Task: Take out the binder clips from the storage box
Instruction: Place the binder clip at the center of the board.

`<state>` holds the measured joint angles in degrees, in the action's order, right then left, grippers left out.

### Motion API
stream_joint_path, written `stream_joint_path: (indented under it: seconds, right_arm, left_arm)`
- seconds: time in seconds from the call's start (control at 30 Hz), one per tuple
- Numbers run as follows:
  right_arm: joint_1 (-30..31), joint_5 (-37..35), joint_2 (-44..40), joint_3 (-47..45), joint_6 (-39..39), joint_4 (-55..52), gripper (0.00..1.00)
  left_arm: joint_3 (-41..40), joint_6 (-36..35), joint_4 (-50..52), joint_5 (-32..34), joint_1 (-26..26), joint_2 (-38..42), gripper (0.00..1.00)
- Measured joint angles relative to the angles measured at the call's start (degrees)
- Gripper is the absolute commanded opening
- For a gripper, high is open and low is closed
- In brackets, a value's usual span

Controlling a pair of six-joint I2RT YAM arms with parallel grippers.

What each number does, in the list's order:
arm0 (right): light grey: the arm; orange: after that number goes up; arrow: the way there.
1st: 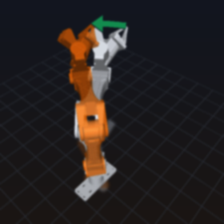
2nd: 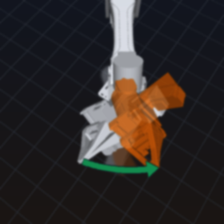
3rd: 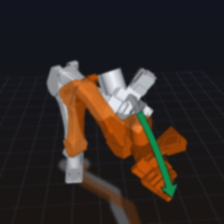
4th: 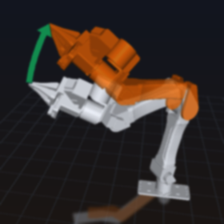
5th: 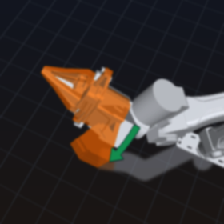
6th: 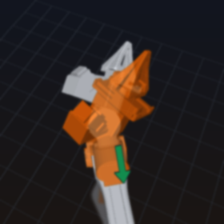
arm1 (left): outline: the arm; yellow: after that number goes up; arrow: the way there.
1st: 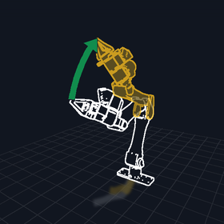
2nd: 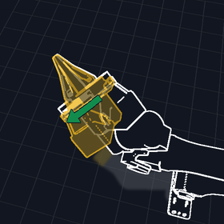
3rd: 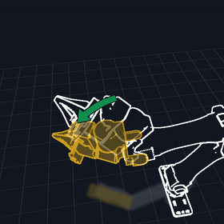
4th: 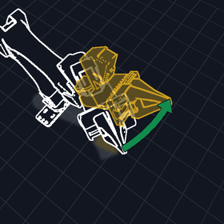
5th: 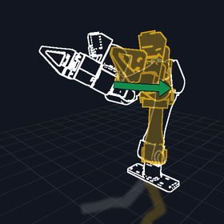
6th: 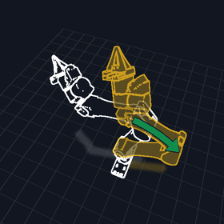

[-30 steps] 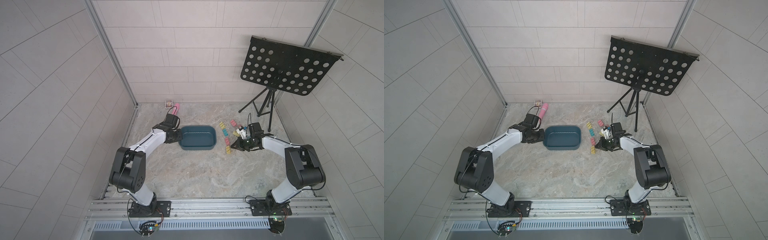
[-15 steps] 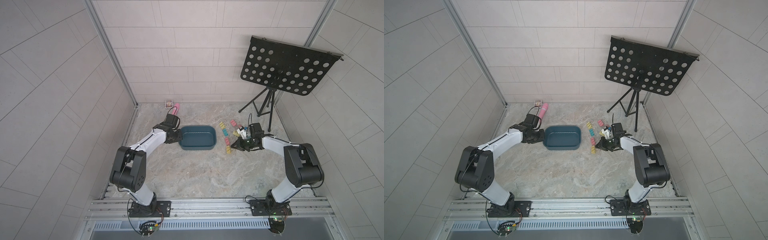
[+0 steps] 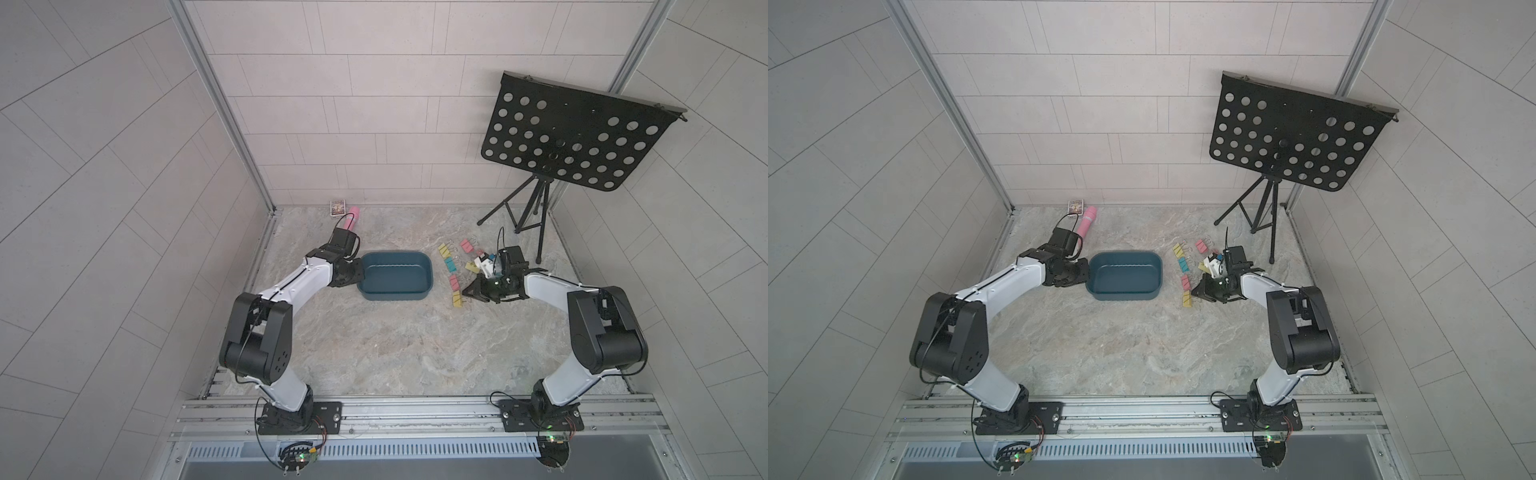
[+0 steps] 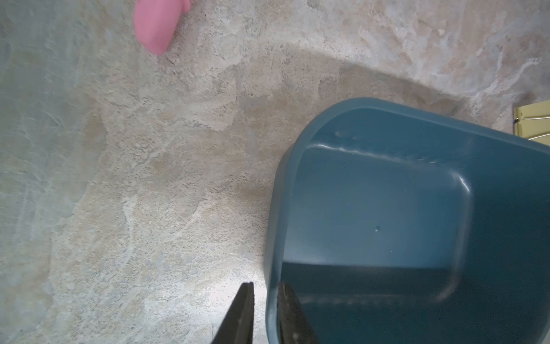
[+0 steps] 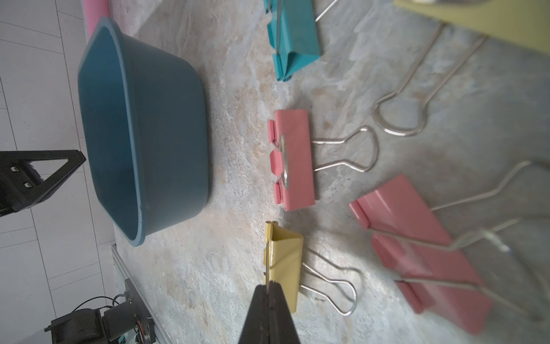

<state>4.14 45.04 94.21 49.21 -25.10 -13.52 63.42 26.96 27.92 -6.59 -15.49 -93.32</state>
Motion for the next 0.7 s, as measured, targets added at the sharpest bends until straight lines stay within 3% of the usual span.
stream_joint_path:
  seconds: [0.5, 0.6, 0.7]
  right_arm:
    - [-0.1, 0.7, 1.0, 0.0, 0.0, 0.1, 0.12]
    - [-0.1, 0.6, 1.2, 0.0, 0.2, 0.0, 0.19]
    - [-0.1, 0.5, 1.6, 0.0, 0.6, 0.0, 0.32]
  left_arm:
    - [0.0, -0.1, 0.3, 0.4, 0.0, 0.0, 0.24]
    - [0.0, -0.3, 0.3, 0.5, 0.0, 0.0, 0.24]
    - [0.0, -0.5, 0.3, 0.7, 0.0, 0.0, 0.26]
